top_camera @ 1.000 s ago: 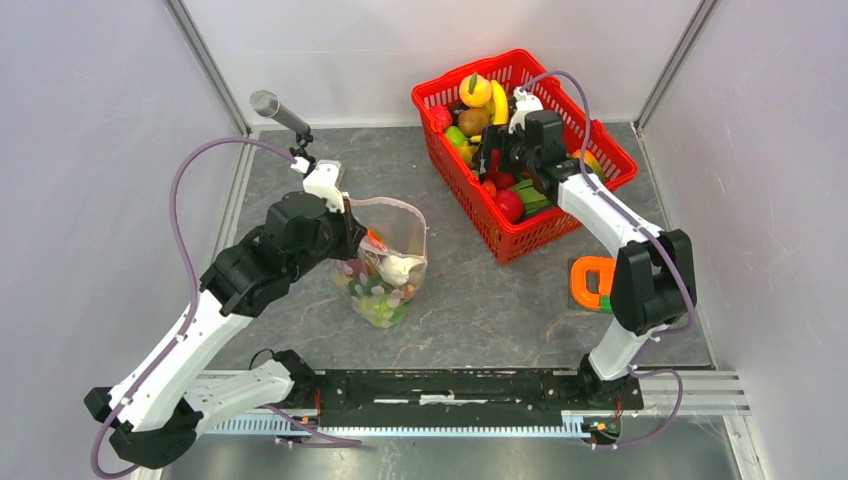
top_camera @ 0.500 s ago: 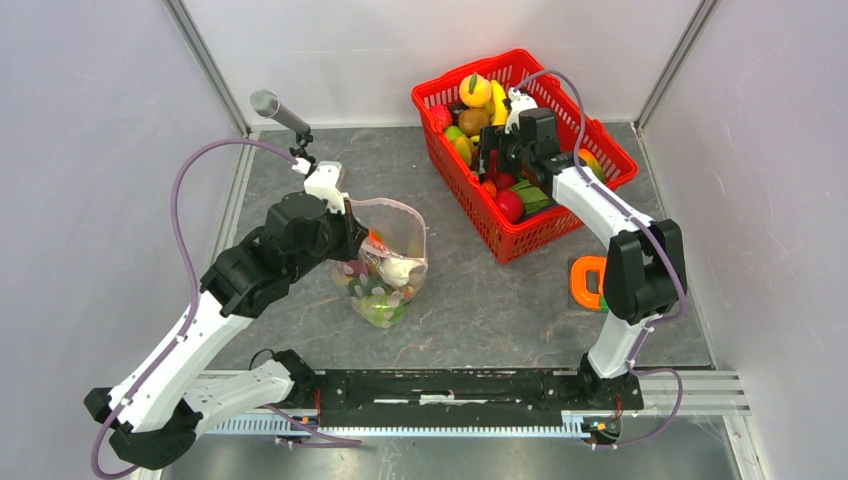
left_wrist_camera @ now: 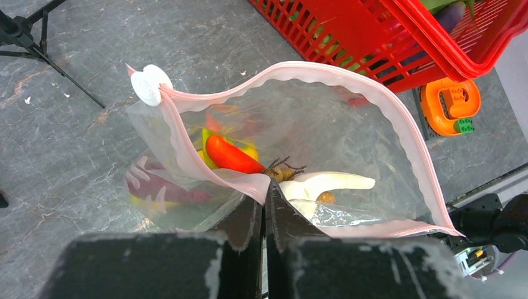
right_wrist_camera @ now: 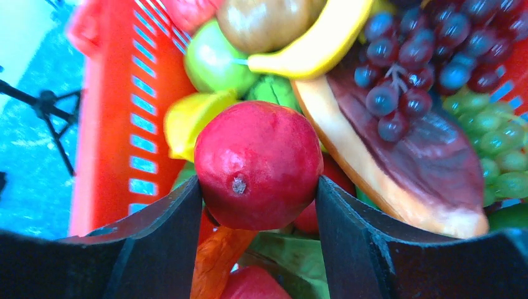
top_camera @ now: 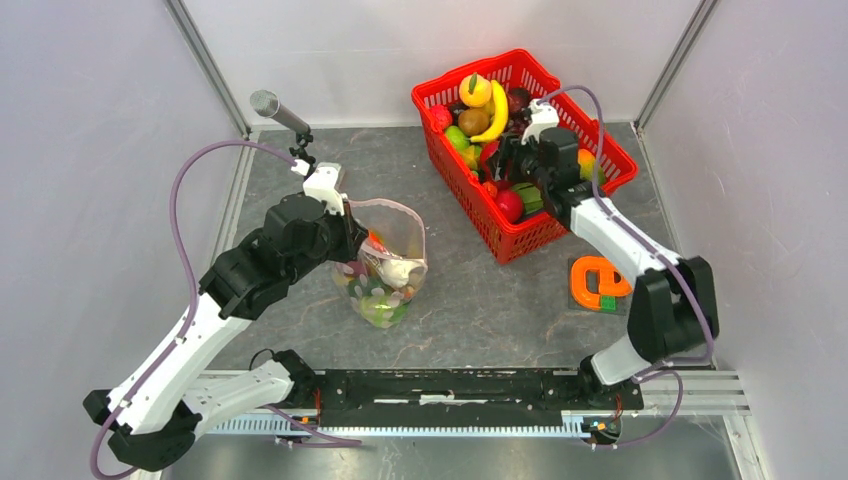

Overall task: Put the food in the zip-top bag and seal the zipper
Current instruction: Pick up the fake fruit from the bin, then place the fake fruit in the zipper food storage bag, then adjust the zipper food storage bag at the center of the board.

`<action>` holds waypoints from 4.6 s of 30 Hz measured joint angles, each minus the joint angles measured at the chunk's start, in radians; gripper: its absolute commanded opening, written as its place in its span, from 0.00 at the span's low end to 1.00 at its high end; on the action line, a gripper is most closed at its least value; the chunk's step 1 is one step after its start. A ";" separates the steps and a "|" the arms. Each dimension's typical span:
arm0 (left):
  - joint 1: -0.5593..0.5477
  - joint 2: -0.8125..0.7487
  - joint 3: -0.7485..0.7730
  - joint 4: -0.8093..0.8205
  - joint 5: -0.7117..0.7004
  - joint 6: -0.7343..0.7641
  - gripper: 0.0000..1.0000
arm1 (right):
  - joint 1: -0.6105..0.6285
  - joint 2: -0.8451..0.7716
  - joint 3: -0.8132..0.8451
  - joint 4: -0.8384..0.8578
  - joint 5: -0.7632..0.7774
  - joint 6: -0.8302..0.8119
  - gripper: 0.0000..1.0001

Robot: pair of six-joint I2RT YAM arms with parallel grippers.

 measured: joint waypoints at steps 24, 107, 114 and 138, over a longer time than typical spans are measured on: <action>0.000 -0.018 -0.015 0.016 0.018 0.000 0.02 | 0.047 -0.423 -0.294 0.337 -0.348 0.146 0.49; 0.002 -0.060 -0.050 0.094 0.256 0.108 0.02 | 0.572 -0.441 -0.122 0.047 0.024 -0.311 0.88; 0.002 -0.050 -0.036 0.088 0.322 0.131 0.02 | 0.537 -0.304 0.134 -0.155 -0.031 -0.463 0.88; 0.002 -0.018 -0.018 0.074 0.389 0.135 0.02 | 0.537 -0.075 0.275 -0.346 -0.269 -0.636 0.56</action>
